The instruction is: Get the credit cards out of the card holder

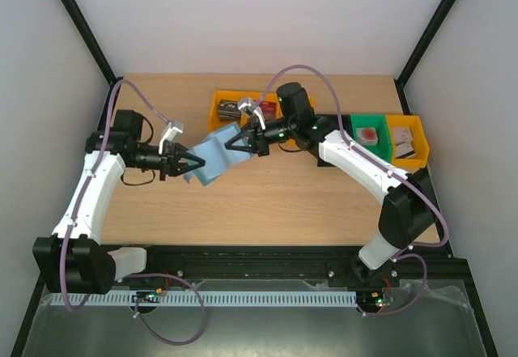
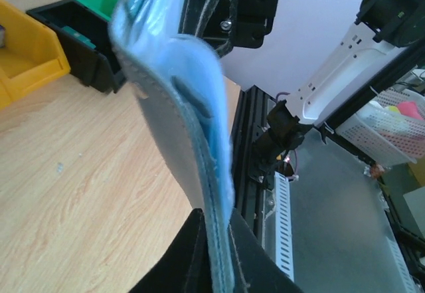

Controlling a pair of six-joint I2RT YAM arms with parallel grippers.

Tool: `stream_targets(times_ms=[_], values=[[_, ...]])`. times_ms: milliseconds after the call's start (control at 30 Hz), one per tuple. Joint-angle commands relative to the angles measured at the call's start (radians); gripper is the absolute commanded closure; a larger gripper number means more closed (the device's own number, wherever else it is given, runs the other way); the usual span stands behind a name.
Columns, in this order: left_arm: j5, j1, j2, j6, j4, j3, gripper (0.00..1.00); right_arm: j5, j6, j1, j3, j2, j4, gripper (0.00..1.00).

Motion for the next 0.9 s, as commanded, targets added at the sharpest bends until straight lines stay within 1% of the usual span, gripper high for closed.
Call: stream_targets(times_ms=[0, 33, 67, 167, 233, 500, 700, 867], values=[[0.021, 0.015, -0.028, -0.19, 0.174, -0.029, 0.84, 0.002, 0.045, -0.016, 0.05, 0.008, 0.029, 0.98], [0.018, 0.017, -0.029, -0.216, 0.196, -0.037, 0.79, 0.003, 0.073, -0.026, 0.037, -0.001, 0.075, 0.98], [0.015, 0.018, -0.031, -0.23, 0.207, -0.043, 0.76, -0.005, 0.114, -0.036, 0.019, -0.012, 0.133, 0.98], [0.01, 0.025, -0.033, -0.24, 0.217, -0.048, 0.75, -0.032, 0.262, -0.067, -0.05, -0.052, 0.339, 0.98], [0.009, 0.027, -0.033, -0.242, 0.221, -0.048, 0.75, -0.034, 0.293, -0.079, -0.074, -0.073, 0.398, 0.98], [0.011, 0.027, -0.03, -0.257, 0.237, -0.057, 0.71, -0.051, 0.332, -0.08, -0.083, -0.076, 0.428, 0.98], [0.025, 0.029, -0.03, -0.249, 0.229, -0.06, 0.61, -0.037, 0.353, -0.043, -0.083, -0.051, 0.451, 0.98], [0.028, 0.029, -0.03, -0.249, 0.228, -0.06, 0.48, -0.001, 0.338, -0.018, -0.072, -0.029, 0.435, 0.98]])
